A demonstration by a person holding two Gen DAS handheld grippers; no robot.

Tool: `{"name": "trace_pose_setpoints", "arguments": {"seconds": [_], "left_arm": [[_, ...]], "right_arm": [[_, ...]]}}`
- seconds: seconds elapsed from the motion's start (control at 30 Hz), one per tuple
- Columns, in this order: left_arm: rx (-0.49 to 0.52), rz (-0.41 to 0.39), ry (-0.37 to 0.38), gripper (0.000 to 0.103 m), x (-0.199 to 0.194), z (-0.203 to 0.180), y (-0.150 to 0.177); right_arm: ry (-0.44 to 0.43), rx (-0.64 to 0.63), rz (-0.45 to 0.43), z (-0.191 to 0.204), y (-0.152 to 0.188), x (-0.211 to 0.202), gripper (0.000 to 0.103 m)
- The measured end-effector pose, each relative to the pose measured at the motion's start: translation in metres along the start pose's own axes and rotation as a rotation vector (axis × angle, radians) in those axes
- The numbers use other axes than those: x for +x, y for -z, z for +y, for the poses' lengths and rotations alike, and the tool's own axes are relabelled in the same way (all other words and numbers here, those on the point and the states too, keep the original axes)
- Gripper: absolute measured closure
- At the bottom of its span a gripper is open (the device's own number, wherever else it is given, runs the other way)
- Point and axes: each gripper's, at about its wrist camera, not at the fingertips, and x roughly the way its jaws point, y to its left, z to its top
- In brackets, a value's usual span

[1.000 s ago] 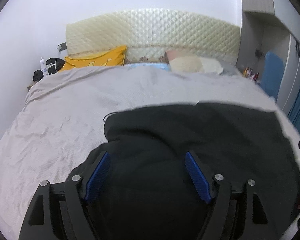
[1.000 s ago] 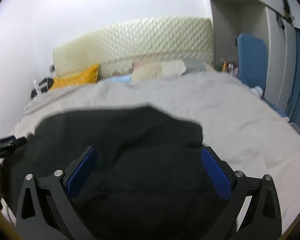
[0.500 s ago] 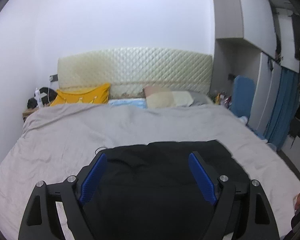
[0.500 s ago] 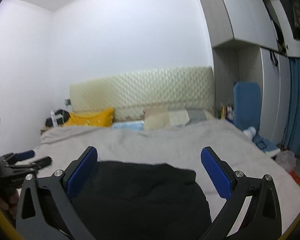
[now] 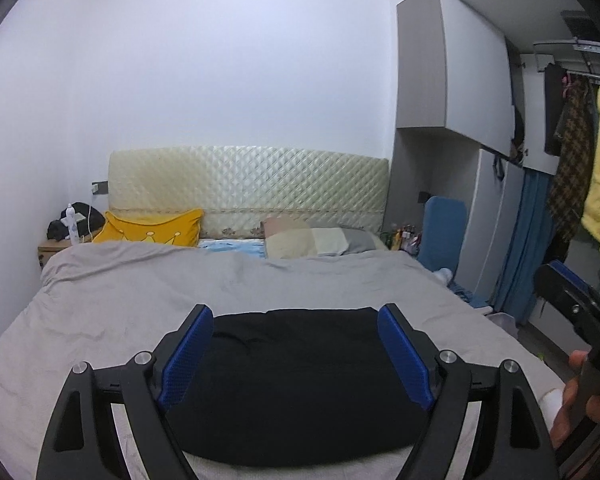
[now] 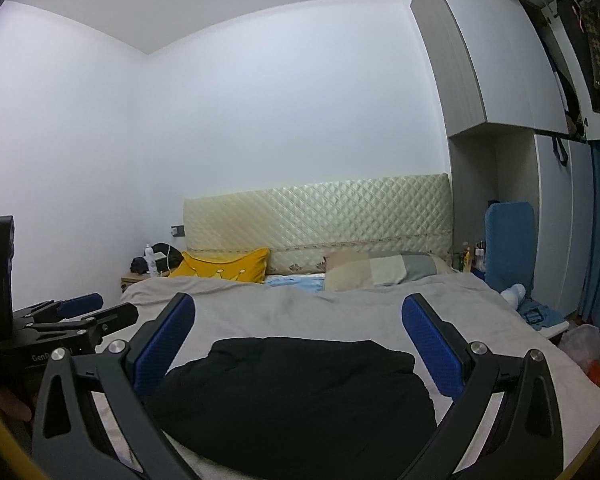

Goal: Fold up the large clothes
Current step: 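Open both grippers and pull them back from the folded jacket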

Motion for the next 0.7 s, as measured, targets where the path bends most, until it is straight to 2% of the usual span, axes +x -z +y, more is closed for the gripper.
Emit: {"name": "trace_pose_setpoints", "arguments": {"seconds": [0.2,0.37,0.5,0.7], "left_arm": [[0.039,0.001,-0.017,0.019,-0.026,-0.012,0.014],[0.014,0.018,-0.027,0.019,-0.038,-0.011,0.028],[-0.002,0.033,-0.062,0.019,-0.039,-0.004,0.040],[-0.050,0.082,-0.096,0.019,-0.028,0.015,0.059]], "right_arm": [[-0.027,-0.014,-0.008,0.024,0.010,-0.023,0.000],[-0.052,-0.013,0.014,0.035,0.025,-0.035,0.000],[-0.036,-0.017,0.025,0.039,0.035,-0.042,0.000],[-0.009,-0.009,0.097,0.040,0.059,-0.035,0.000]]}}
